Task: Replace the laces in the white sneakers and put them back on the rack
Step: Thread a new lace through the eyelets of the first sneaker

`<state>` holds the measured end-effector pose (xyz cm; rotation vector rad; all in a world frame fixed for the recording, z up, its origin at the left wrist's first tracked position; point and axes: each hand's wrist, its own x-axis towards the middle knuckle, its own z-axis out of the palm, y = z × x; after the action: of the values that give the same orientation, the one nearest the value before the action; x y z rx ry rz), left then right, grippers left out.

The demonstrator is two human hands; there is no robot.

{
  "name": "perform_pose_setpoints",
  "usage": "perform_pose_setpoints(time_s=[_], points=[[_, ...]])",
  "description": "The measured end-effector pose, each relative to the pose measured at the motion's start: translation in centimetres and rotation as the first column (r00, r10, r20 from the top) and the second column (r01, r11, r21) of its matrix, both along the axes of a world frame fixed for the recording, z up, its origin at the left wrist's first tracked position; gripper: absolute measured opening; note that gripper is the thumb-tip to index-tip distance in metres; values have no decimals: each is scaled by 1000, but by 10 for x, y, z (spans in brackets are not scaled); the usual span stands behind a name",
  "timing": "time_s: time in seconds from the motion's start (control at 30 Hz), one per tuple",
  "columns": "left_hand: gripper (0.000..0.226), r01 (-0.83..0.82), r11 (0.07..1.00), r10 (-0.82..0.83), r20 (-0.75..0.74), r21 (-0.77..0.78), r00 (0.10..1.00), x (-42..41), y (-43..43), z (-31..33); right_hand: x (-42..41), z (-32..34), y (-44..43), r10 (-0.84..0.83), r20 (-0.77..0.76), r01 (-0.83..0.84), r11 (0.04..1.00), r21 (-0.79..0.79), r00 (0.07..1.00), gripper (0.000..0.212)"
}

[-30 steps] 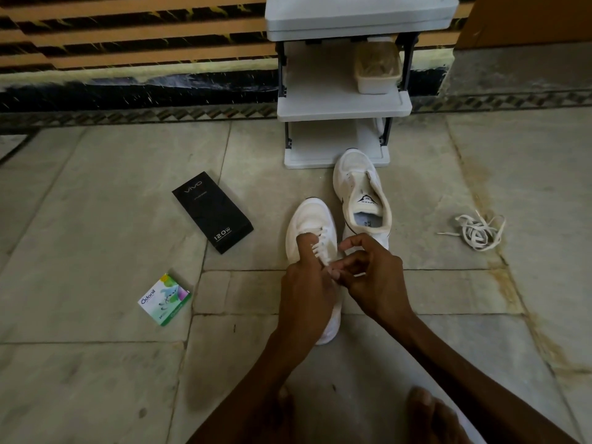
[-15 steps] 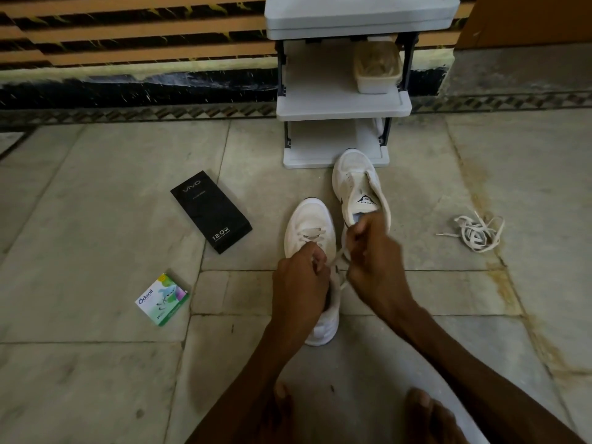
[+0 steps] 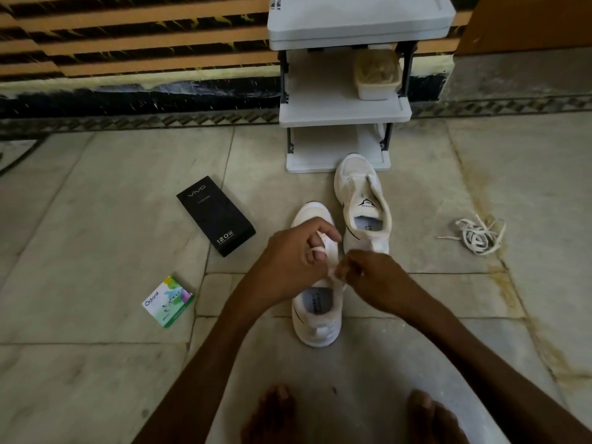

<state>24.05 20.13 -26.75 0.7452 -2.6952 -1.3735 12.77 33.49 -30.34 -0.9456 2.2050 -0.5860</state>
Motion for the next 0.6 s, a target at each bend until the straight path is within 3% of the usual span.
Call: perform_pose_setpoints(time_s=[0.07, 0.13, 0.23, 0.4, 0.5, 0.6], points=[[41, 0, 999, -1, -10, -39, 1000, -2, -4, -2, 7, -11, 1, 63, -135, -55, 997, 62, 989, 10], [51, 1, 989, 1, 16, -146, 1000, -2, -4, -11, 10, -15, -1, 15, -210, -11, 1000, 17, 978, 15], [63, -4, 967, 27, 90, -254, 996, 0, -1, -33, 9, -16, -2, -41, -219, 32, 998, -48, 975, 19], [46, -135, 957, 155, 60, -256, 986, 2, 2, -53, 4, -18, -5, 59, -255, -77, 995, -62, 965, 6], [38, -170, 944, 183, 21, -283, 983, 4, 3, -52, -4, 1, -3, 0, -34, -8, 974, -225, 999, 10], [40, -169, 944, 181, 18, -284, 983, 5, 3, -54, -18, 50, 4, -38, 447, 227, 898, -377, 894, 20]])
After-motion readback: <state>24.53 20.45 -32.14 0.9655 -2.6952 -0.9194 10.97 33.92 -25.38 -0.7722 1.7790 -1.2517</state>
